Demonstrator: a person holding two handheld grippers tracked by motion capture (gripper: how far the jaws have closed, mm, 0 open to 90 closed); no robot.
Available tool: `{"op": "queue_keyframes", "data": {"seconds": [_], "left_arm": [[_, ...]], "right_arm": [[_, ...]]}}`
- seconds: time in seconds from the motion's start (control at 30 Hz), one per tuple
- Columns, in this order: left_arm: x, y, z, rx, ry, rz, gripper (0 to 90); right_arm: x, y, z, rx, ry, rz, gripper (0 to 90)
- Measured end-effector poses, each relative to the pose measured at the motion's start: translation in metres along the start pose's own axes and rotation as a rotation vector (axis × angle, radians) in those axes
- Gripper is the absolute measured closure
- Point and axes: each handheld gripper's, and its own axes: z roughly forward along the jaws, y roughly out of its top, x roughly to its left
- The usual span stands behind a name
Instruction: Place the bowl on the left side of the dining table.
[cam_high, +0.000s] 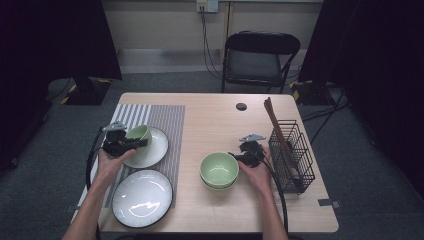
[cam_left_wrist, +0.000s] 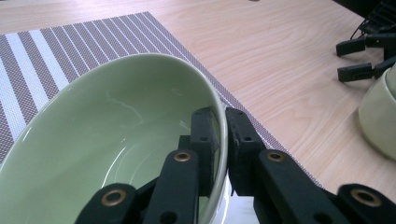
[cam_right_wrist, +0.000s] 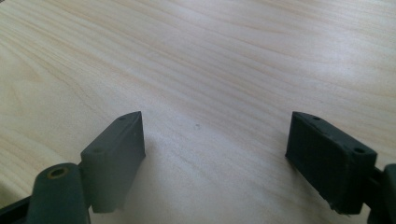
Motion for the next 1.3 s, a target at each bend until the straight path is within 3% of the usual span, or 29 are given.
{"op": "queue_keyframes", "data": {"seconds": [0.1, 0.27, 0.33, 0.4, 0.5, 0.7, 0.93, 1.13, 1.23, 1.3], "left_arm": [[-0.001, -0.001, 0.0, -0.001, -0.002, 0.003, 82.7], [-0.007, 0.0, 0.005, 0.005, -0.014, 0.041, 82.7], [-0.01, 0.0, 0.006, -0.003, -0.053, 0.045, 83.6], [-0.015, 0.002, 0.008, -0.002, -0.055, 0.072, 84.4], [-0.017, 0.003, 0.009, 0.0, -0.05, 0.075, 89.3], [-0.014, 0.003, 0.005, -0.021, -0.083, 0.056, 84.5], [-0.013, 0.001, -0.004, -0.014, -0.106, 0.039, 68.8], [-0.018, -0.002, -0.012, 0.031, -0.098, 0.074, 53.0], [-0.022, -0.007, -0.009, 0.07, -0.088, 0.122, 48.3], [-0.019, -0.013, -0.004, 0.088, -0.081, 0.107, 47.0]], "right_arm": [[0.0, 0.0, 0.0, 0.0, 0.0, 0.0, 18.4], [0.0, 0.0, 0.0, 0.0, 0.0, 0.0, 18.4], [0.0, 0.0, 0.0, 0.0, 0.0, 0.0, 18.4], [0.0, 0.0, 0.0, 0.0, 0.0, 0.0, 18.4], [0.0, 0.0, 0.0, 0.0, 0.0, 0.0, 18.4], [0.0, 0.0, 0.0, 0.0, -0.001, 0.0, 18.4], [0.0, 0.0, 0.0, 0.0, -0.001, 0.0, 18.4], [0.0, 0.0, 0.0, 0.0, -0.001, 0.0, 18.4], [0.0, 0.0, 0.0, 0.001, -0.001, 0.002, 18.5], [0.0, 0.0, 0.0, 0.001, -0.001, 0.002, 18.5]]}}
